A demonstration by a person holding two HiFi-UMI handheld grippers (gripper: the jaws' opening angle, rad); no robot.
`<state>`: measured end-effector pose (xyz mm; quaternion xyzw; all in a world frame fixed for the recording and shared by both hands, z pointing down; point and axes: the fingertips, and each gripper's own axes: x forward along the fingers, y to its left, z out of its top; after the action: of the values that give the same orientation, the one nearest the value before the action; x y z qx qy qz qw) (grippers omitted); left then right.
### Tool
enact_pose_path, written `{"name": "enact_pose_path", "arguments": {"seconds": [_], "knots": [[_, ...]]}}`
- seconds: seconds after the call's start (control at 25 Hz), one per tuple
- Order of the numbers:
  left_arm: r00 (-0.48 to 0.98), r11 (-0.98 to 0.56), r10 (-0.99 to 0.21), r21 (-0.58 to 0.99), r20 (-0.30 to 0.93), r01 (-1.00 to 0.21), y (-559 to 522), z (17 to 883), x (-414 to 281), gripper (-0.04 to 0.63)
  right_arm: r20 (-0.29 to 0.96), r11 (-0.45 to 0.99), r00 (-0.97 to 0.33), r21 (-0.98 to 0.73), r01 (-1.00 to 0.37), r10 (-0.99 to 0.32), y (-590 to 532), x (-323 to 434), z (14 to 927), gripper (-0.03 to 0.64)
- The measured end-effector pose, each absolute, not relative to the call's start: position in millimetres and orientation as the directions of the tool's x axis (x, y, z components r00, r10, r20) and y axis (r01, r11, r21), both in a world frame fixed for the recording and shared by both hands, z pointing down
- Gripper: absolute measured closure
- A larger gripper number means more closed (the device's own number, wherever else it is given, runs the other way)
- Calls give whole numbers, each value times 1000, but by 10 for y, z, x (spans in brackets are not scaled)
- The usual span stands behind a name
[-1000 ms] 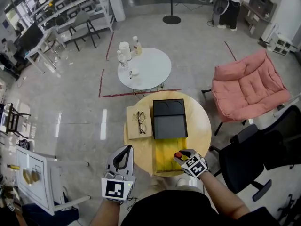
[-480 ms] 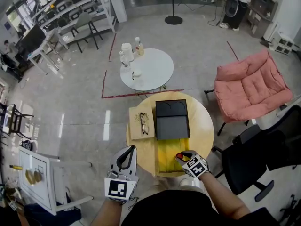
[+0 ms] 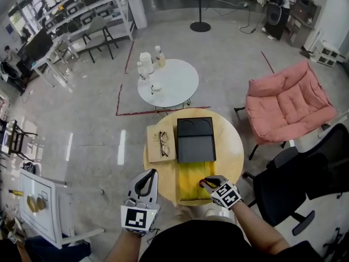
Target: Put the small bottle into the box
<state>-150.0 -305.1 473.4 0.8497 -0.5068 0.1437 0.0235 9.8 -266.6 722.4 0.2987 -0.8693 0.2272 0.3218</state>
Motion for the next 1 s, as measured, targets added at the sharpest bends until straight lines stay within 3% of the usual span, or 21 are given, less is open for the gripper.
{"name": "enact_pose_path", "arguments": {"seconds": [0.08,0.56,1.0], "knots": [[445,-483,-856,-101,265,-870,-3023,4733,-1464,578,656,725,-632,-184,-664,-413,-2686,120,7043,600],[449,-475,-866,-83,221,-876,-2856,4614,-1225,578,455,753,-722,-153,-640,-521,-2614,206,6003,601],[435,-450,-886,-78,158,-889,-2560,4431,-1089,578,345,770,-749,-107,-629,-565,-2482,373,5345,603]]}}
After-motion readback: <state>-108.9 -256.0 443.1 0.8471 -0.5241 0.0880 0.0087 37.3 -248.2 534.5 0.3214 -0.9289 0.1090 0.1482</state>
